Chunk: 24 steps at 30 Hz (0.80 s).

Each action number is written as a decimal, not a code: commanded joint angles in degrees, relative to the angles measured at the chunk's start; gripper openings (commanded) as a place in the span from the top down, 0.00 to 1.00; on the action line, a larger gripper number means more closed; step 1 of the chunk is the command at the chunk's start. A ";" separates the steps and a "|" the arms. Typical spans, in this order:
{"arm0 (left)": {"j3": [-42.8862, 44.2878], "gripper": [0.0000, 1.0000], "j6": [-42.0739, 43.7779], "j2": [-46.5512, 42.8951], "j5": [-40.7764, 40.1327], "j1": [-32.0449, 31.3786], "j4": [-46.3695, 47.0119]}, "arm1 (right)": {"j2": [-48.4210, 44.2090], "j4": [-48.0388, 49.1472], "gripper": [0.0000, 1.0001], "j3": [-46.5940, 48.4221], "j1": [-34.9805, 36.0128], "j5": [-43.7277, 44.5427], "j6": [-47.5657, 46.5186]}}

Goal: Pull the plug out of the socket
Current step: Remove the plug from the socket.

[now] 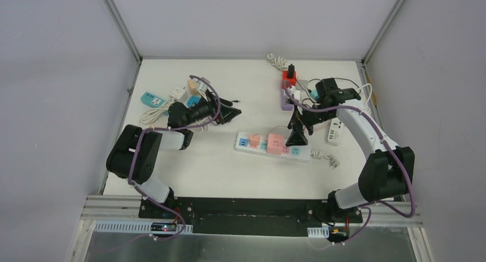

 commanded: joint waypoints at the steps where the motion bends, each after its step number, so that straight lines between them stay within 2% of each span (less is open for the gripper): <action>1: 0.05 0.01 2.00 -3.45 1.36 -0.67 4.63 | -2.89 3.32 0.00 -1.25 1.14 0.29 -1.50; 7: -0.85 0.01 5.53 -4.88 1.33 -1.89 3.63 | -2.93 4.21 0.00 -1.77 2.13 1.31 -1.58; 15: -0.86 0.01 6.11 -4.80 0.89 -1.99 2.91 | -3.34 5.68 0.00 -2.17 3.34 3.44 -0.92; 24: -0.80 0.01 7.33 -3.70 1.42 -2.33 2.61 | -4.80 15.38 0.00 -3.14 9.09 14.22 8.81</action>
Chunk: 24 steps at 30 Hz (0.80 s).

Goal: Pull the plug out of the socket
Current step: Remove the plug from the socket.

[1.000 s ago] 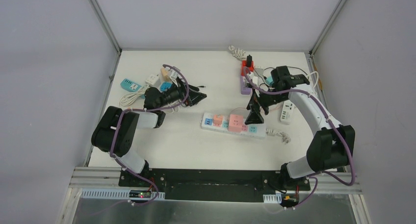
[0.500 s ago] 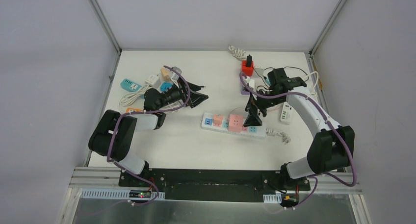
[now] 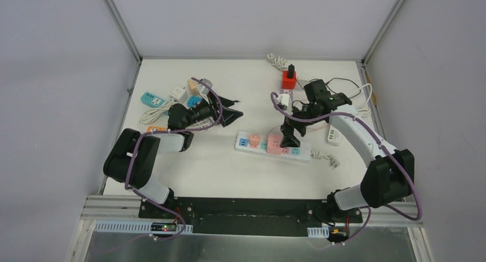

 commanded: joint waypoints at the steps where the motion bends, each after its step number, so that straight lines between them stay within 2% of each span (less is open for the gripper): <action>1: -0.01 0.01 2.35 -0.38 1.49 -0.79 2.75 | -2.78 8.29 0.00 -0.45 3.59 7.58 5.81; 4: -0.15 0.01 2.49 -0.03 1.96 -0.90 3.29 | -2.24 10.70 0.00 -0.92 6.43 11.45 7.65; 10: -1.27 0.01 4.07 -0.84 1.52 -0.99 3.87 | -0.91 11.32 0.00 -2.50 11.58 15.87 5.39; 24: -3.77 0.01 9.06 -2.46 -2.50 -0.90 2.30 | 4.91 13.65 0.00 -3.97 17.94 26.47 4.96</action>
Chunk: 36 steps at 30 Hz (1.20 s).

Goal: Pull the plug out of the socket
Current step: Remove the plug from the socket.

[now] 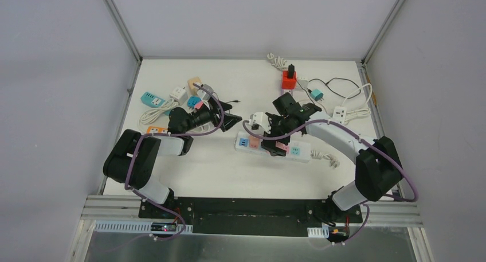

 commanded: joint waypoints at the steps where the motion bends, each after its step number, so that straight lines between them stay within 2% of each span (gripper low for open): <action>1: -0.34 0.01 2.89 -2.31 -1.10 -0.51 2.37 | 0.86 2.44 0.00 -0.30 1.17 4.35 -0.49; 7: -0.51 0.01 3.25 -1.22 -1.18 0.08 2.39 | 3.29 1.23 0.05 0.08 2.82 4.75 -1.45; 11: -0.59 0.01 2.78 -0.29 -0.99 0.59 3.48 | 3.63 0.86 0.19 0.06 3.02 5.77 -2.00; 13: -0.73 0.01 2.55 0.33 -0.40 0.64 4.89 | 3.81 0.04 0.33 0.74 3.04 6.34 -2.25; 17: -0.72 0.02 1.59 2.18 2.63 0.64 8.59 | 4.42 -1.94 0.80 2.01 3.04 6.33 -2.85; 19: -0.16 0.03 0.94 2.94 4.66 0.64 8.94 | 4.51 -2.44 0.96 2.19 2.93 6.02 -3.30; 20: 0.05 0.03 0.88 3.32 5.61 0.56 8.98 | 4.44 -2.74 1.00 2.28 2.95 5.90 -3.45; 27: 0.42 0.04 4.66 5.27 8.98 -1.82 8.94 | 4.49 -3.94 1.00 2.53 1.32 4.59 -4.04; 36: -0.78 0.01 13.21 7.35 7.55 -5.57 8.97 | 2.53 -4.52 1.00 2.47 -1.29 1.50 -3.85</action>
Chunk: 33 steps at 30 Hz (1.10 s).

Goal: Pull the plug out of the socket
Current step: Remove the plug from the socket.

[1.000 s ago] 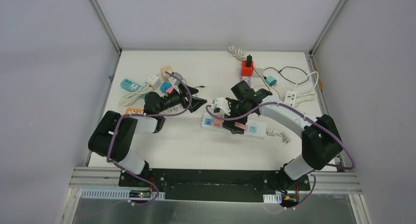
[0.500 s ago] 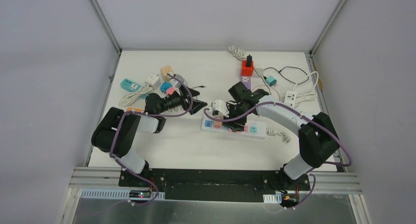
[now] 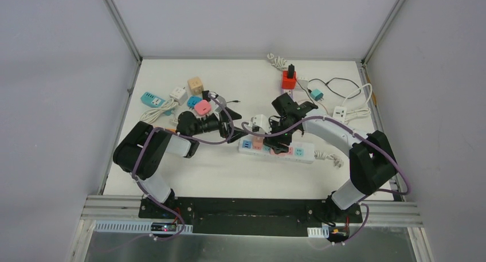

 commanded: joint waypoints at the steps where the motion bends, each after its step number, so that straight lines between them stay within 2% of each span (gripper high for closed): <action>1: -0.24 0.01 7.33 1.37 1.62 -2.30 4.27 | -1.85 -2.11 1.00 1.26 -0.81 -1.94 -1.23; 5: -1.02 0.01 15.32 2.75 5.06 -6.28 4.25 | -2.18 -1.67 1.00 0.86 -1.24 -2.07 -1.47; 14: -0.59 0.01 19.05 3.54 4.67 -7.80 0.94 | -2.18 -1.66 1.00 0.86 -1.55 -2.59 -1.56; 17: -0.09 0.01 24.33 2.41 3.03 -9.23 -6.49 | -2.24 -1.87 1.00 0.99 -1.83 -3.14 -1.49; 22: 3.20 0.01 40.82 -1.83 -2.61 -12.99 -30.54 | -2.29 -2.23 1.00 1.12 -2.22 -3.91 -1.56; 33: 3.09 0.01 41.41 -0.21 -2.94 -13.45 -28.28 | -2.03 -2.66 1.00 1.21 -2.21 -4.36 -1.95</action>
